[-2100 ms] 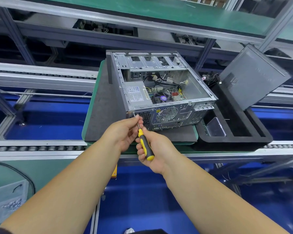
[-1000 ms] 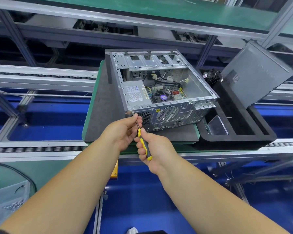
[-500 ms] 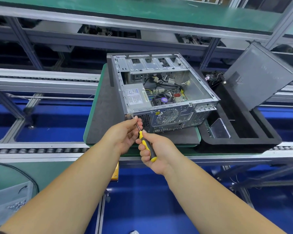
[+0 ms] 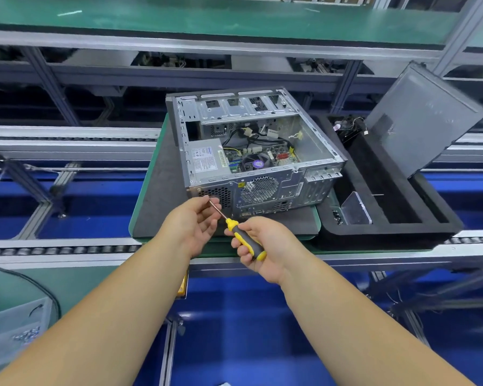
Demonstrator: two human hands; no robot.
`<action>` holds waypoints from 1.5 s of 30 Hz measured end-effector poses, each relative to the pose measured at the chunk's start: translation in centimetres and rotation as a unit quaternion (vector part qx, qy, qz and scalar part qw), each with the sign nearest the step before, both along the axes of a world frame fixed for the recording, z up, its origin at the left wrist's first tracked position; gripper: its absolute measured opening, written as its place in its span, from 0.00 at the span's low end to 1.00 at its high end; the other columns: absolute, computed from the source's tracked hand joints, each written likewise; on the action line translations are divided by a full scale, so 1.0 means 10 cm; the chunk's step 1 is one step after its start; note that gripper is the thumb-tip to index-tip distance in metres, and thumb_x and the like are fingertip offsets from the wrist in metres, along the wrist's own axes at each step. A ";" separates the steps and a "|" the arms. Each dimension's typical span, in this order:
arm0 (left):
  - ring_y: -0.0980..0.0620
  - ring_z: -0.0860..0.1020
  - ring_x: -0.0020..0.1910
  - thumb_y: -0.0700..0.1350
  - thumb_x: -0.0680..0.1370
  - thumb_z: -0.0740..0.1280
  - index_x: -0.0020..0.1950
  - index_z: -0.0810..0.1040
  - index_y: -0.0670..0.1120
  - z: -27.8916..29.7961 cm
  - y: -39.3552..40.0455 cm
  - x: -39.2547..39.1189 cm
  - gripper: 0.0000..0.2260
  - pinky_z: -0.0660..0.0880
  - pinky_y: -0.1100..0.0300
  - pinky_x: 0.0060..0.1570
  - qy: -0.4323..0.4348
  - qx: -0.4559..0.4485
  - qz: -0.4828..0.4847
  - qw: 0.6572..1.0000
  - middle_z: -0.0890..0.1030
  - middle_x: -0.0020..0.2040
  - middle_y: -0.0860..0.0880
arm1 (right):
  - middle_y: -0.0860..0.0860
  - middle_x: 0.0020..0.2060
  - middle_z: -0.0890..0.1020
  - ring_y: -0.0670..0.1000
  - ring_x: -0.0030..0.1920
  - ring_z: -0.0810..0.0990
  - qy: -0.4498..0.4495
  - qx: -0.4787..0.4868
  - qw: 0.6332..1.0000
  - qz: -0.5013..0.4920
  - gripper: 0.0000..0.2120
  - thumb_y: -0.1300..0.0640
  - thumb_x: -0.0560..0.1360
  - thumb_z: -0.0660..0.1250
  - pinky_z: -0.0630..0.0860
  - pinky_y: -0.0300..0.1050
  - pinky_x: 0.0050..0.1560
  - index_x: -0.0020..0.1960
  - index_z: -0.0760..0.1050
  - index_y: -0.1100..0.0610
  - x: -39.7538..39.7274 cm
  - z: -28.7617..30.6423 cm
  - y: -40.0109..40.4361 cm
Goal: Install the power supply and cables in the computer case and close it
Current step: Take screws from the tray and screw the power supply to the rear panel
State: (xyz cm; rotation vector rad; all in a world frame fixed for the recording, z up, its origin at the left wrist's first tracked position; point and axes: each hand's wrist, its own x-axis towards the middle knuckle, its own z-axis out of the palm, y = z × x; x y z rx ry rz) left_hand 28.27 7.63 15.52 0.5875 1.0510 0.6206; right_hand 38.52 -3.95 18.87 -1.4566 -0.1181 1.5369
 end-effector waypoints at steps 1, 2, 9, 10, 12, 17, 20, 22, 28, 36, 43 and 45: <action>0.57 0.79 0.31 0.45 0.80 0.62 0.44 0.82 0.43 0.00 -0.04 0.03 0.11 0.74 0.67 0.29 0.006 -0.004 0.007 1.000 0.82 0.34 0.50 | 0.53 0.29 0.80 0.45 0.23 0.72 -0.017 0.007 1.000 -0.013 0.11 0.59 0.79 0.61 0.69 0.36 0.24 0.51 0.79 0.64 0.07 0.00 -0.04; 0.56 0.78 0.33 0.44 0.80 0.62 0.44 0.81 0.42 -0.01 -0.07 0.07 0.11 0.74 0.67 0.31 0.010 -0.009 0.012 1.000 0.82 0.34 0.49 | 0.54 0.31 0.82 0.46 0.24 0.73 -0.030 0.019 0.999 -0.028 0.09 0.60 0.79 0.62 0.70 0.36 0.24 0.50 0.79 0.64 0.15 0.00 -0.09; 0.57 0.78 0.29 0.42 0.80 0.63 0.44 0.81 0.42 0.03 -0.42 0.50 0.09 0.74 0.67 0.25 0.028 -0.018 -0.027 0.999 0.82 0.30 0.50 | 0.57 0.36 0.85 0.47 0.25 0.76 -0.057 0.085 0.989 -0.108 0.08 0.55 0.78 0.65 0.72 0.37 0.27 0.46 0.79 0.59 0.82 0.10 -0.45; 0.57 0.78 0.28 0.42 0.80 0.64 0.43 0.81 0.42 0.03 -0.47 0.58 0.09 0.74 0.67 0.25 0.026 -0.018 -0.032 0.999 0.82 0.30 0.50 | 0.57 0.36 0.85 0.47 0.25 0.76 -0.065 0.089 0.987 -0.118 0.08 0.54 0.78 0.66 0.72 0.37 0.28 0.45 0.79 0.58 0.91 0.12 -0.50; 0.57 0.79 0.26 0.41 0.79 0.64 0.42 0.81 0.41 0.03 -0.58 0.76 0.09 0.74 0.67 0.25 0.026 -0.019 -0.042 0.999 0.82 0.30 0.50 | 0.56 0.33 0.84 0.47 0.25 0.75 -0.080 0.087 0.984 -0.133 0.09 0.52 0.78 0.67 0.71 0.38 0.29 0.46 0.78 0.58 1.10 0.17 -0.60; 0.59 0.79 0.27 0.41 0.77 0.69 0.43 0.82 0.42 0.03 -0.86 1.25 0.05 0.74 0.68 0.25 0.030 -0.017 -0.070 0.997 0.83 0.32 0.51 | 0.53 0.28 0.80 0.47 0.23 0.72 -0.124 0.080 0.978 -0.148 0.12 0.51 0.79 0.66 0.68 0.38 0.27 0.47 0.81 0.60 1.67 0.18 -0.87; 0.59 0.79 0.27 0.42 0.77 0.70 0.42 0.83 0.42 0.02 -0.98 1.49 0.05 0.74 0.68 0.25 0.031 -0.011 -0.086 0.996 0.83 0.32 0.51 | 0.50 0.25 0.74 0.46 0.23 0.68 -0.180 0.085 0.967 -0.160 0.09 0.52 0.78 0.68 0.65 0.37 0.26 0.45 0.78 0.58 1.99 0.14 -0.99; 0.59 0.79 0.28 0.42 0.76 0.70 0.43 0.83 0.43 0.00 -1.08 1.66 0.05 0.74 0.68 0.26 0.034 -0.008 -0.100 0.994 0.82 0.33 0.52 | 0.50 0.27 0.73 0.45 0.24 0.68 -0.200 0.116 0.960 -0.157 0.08 0.54 0.77 0.69 0.65 0.37 0.26 0.47 0.77 0.59 2.22 0.09 -1.08; 0.60 0.77 0.28 0.42 0.78 0.68 0.45 0.82 0.43 -0.11 -1.26 2.16 0.05 0.74 0.69 0.27 0.035 0.015 -0.130 0.991 0.81 0.32 0.52 | 0.50 0.29 0.73 0.47 0.29 0.69 -0.228 0.187 0.944 -0.148 0.12 0.52 0.77 0.68 0.66 0.40 0.30 0.50 0.79 0.63 2.77 -0.02 -1.22; 0.58 0.79 0.30 0.42 0.78 0.68 0.46 0.84 0.43 -0.37 -1.22 2.58 0.05 0.75 0.67 0.28 0.058 0.016 -0.105 0.993 0.82 0.35 0.50 | 0.46 0.28 0.77 0.45 0.28 0.72 -0.318 0.168 0.922 -0.141 0.13 0.49 0.79 0.66 0.71 0.35 0.29 0.48 0.80 0.59 3.32 -0.28 -1.17; 0.57 0.79 0.31 0.40 0.76 0.69 0.48 0.83 0.42 -0.62 -1.08 2.64 0.05 0.76 0.66 0.30 0.074 -0.012 -0.064 0.995 0.82 0.34 0.50 | 0.47 0.32 0.79 0.42 0.31 0.74 -0.433 0.109 0.893 -0.061 0.11 0.43 0.76 0.65 0.77 0.48 0.41 0.43 0.77 0.50 3.62 -0.61 -0.95; 0.57 0.80 0.32 0.40 0.76 0.69 0.48 0.83 0.41 -0.68 -1.03 2.64 0.04 0.76 0.66 0.31 0.073 -0.017 -0.055 0.996 0.82 0.35 0.50 | 0.49 0.35 0.80 0.45 0.33 0.75 -0.458 0.101 0.882 -0.035 0.11 0.43 0.77 0.64 0.77 0.48 0.42 0.42 0.76 0.49 3.65 -0.69 -0.87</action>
